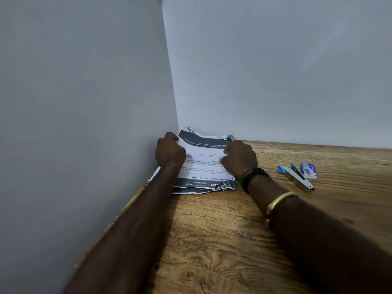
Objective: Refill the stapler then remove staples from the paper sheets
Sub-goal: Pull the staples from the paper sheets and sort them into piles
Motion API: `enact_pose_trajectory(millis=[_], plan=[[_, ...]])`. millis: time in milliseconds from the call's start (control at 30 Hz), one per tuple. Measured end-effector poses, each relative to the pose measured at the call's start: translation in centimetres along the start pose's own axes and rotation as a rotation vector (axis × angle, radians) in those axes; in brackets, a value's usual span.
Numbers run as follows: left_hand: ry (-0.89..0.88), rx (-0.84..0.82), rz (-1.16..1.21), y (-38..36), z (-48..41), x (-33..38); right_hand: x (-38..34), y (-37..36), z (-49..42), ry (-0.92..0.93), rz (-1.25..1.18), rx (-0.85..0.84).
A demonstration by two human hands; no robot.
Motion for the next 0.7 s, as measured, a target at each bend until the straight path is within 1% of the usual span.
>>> enact_pose_trajectory(millis=[133,200,300,433,533,633,700], plan=[[0.015,-0.015,0.081,0.3,-0.3,-0.1,0.0,0.1,0.2,0.057,0.008,0.009],[0.007,0.015,0.129,0.5,0.0,0.0,0.0,0.1,0.4,0.096,0.017,0.007],[0.019,0.067,0.301,1.2,0.4,0.5,0.2,0.2,0.5,0.127,-0.017,0.009],[0.008,0.069,0.540,2.4,0.6,2.1,0.4,0.8,0.7,0.188,-0.088,0.053],[0.005,0.065,0.629,3.2,0.7,3.6,0.4,1.5,0.9,0.252,-0.164,0.073],[-0.029,0.064,0.657,3.9,1.1,4.7,0.6,2.5,1.0,0.266,-0.236,0.186],[-0.094,0.076,0.649,4.3,1.4,5.4,0.6,3.5,1.1,0.261,-0.292,0.275]])
Point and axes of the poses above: each hand's wrist, its own z-axis away from the middle knuckle, its own y-axis out of the back of the hand, x = y × z, the point moved 2 cm from there along -z, towards the middle knuckle, and after that the axes turned 7 degrees about x, right-handed, at the moved point
